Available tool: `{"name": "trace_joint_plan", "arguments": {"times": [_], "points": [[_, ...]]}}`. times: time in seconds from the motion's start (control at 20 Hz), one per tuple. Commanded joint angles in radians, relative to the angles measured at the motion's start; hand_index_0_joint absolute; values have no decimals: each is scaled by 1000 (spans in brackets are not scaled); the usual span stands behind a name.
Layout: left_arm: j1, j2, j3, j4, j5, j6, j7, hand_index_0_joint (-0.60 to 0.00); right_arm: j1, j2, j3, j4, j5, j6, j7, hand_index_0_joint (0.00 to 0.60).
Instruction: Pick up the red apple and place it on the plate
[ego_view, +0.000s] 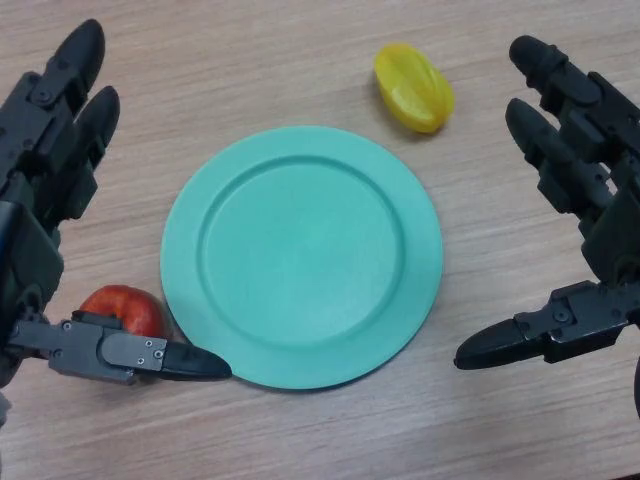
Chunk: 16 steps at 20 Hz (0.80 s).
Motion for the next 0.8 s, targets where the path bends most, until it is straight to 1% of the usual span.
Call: {"name": "trace_joint_plan", "arguments": {"times": [0.05, 0.25, 0.35, 0.4, 0.45, 0.5, 0.55, 0.6, 0.65, 0.7, 0.75, 0.8], "points": [[-12, 24, 61, -21, 18, -166, -6, 0, -34, -13, -23, -43, 22, -137, -1, 0], [-2, 19, 43, 3, 38, -193, -5, 0, -34, -11, -37, -42, 36, -147, -9, 0], [31, 6, 53, 4, 16, -219, -33, 0, -47, -14, -38, -44, 45, -139, -19, 0], [70, -8, 80, 23, 7, -266, -60, 0, -58, -17, -33, -47, 47, -132, -24, 0], [85, -16, 91, 45, 21, -311, -68, 0, -60, -17, -29, -46, 45, -133, -24, 0], [123, -34, 120, 102, 49, -415, -89, 0, -61, -16, -19, -39, 38, -138, -21, 0], [142, -39, 134, 131, 47, -463, -97, 0, -60, -15, -18, -35, 38, -140, -18, 0], [182, -46, 158, 217, 67, -599, -107, 0, -58, -12, -19, -32, 37, -145, -15, 0], [187, -47, 170, 262, 78, -659, -108, 0, -54, -11, -20, -36, 38, -147, -15, 0], [183, -49, 186, 373, 111, -781, -87, 0, -44, -7, -16, -39, 37, -159, -19, 0], [174, -49, 191, 412, 113, -812, -82, 0, -40, -5, -15, -39, 39, -161, -19, 0], [154, -48, 184, 503, 116, -880, -67, 0, -35, -1, -16, -33, 46, -169, -23, 0]]}}
